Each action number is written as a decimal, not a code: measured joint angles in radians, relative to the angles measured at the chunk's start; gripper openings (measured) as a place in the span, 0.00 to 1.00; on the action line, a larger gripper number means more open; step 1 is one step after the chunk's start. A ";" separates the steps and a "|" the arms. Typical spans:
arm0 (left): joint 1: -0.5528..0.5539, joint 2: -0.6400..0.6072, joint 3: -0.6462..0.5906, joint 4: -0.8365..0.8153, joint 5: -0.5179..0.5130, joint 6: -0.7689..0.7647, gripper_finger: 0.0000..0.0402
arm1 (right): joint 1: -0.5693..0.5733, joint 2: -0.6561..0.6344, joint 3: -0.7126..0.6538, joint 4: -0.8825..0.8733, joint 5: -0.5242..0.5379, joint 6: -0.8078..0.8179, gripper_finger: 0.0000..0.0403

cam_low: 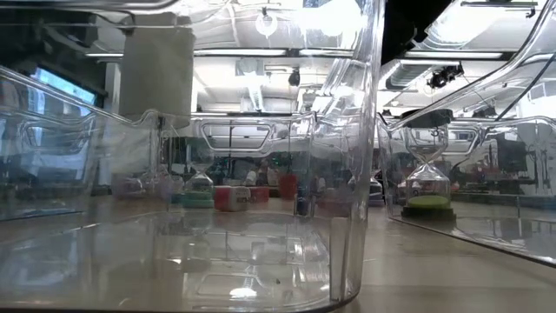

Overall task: Pick & Place Office items
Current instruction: Put the white adapter into the left bin, then put the middle red adapter into the left bin

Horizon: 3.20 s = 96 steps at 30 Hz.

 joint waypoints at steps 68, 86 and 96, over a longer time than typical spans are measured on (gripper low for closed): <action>0.155 0.001 -0.323 0.251 0.140 0.172 0.44 | 0.000 0.000 0.000 0.045 -0.046 -0.037 0.64; 0.159 -0.099 -0.225 0.111 0.139 0.176 0.44 | -0.002 0.000 0.000 0.254 -0.307 -0.295 0.64; 0.158 -0.320 -0.225 0.128 -0.191 0.143 0.44 | -0.151 0.017 0.000 0.286 -0.552 -0.302 0.64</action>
